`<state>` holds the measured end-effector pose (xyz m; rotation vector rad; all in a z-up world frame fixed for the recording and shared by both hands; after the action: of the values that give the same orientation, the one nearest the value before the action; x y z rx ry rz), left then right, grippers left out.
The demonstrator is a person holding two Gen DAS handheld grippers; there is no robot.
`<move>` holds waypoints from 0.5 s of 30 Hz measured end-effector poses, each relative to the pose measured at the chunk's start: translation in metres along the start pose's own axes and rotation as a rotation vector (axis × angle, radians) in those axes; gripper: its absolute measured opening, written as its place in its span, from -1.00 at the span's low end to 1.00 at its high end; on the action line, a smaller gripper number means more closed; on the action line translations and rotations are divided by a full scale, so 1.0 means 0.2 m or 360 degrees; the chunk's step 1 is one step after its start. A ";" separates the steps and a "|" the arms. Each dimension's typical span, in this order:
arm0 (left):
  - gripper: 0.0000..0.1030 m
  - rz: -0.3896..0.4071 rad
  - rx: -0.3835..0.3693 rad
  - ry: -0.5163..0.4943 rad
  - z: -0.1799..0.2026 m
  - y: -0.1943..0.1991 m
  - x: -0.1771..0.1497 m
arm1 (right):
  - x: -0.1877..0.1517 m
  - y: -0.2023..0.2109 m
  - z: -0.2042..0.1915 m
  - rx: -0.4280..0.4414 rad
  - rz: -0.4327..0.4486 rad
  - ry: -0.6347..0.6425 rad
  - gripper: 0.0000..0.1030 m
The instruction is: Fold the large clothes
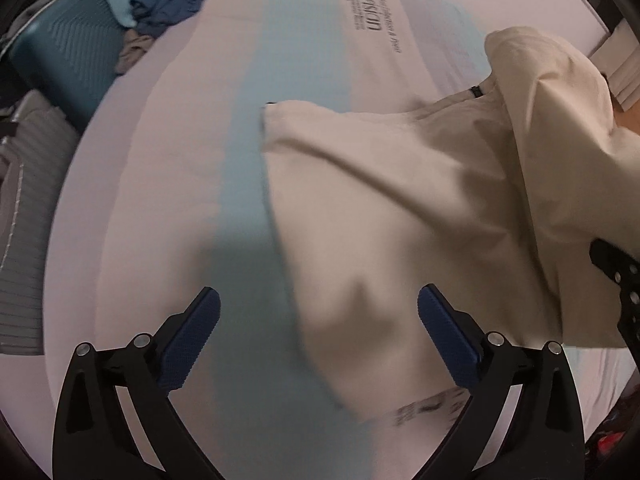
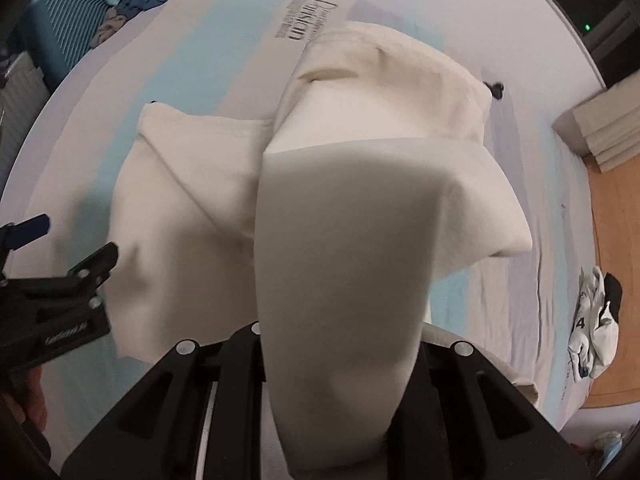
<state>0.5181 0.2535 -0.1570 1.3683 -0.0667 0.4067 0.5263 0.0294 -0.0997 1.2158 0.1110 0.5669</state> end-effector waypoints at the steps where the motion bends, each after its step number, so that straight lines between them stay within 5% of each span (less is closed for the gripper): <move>1: 0.89 0.0000 0.0001 0.0003 -0.05 0.03 -0.01 | 0.01 -0.01 -0.04 -0.0010 -0.0004 0.0005 -0.67; 15: 0.89 -0.0038 0.0026 0.0241 -0.67 0.15 -0.09 | 0.27 -0.03 -0.44 0.0096 0.0044 0.0150 -0.67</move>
<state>0.4668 0.3811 -0.1630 1.3489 0.0778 0.4900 0.5409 0.1275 -0.1247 1.2506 0.1923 0.6487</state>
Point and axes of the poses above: each gripper's, at about its wrist camera, not at the fingertips, and y roughly against the way its jaws point, z to its right, x to its top, the point moved 5 cm from there along -y, roughly the way its jaws point, and after that the axes turned 15 degrees about y, right-handed, at the moved point
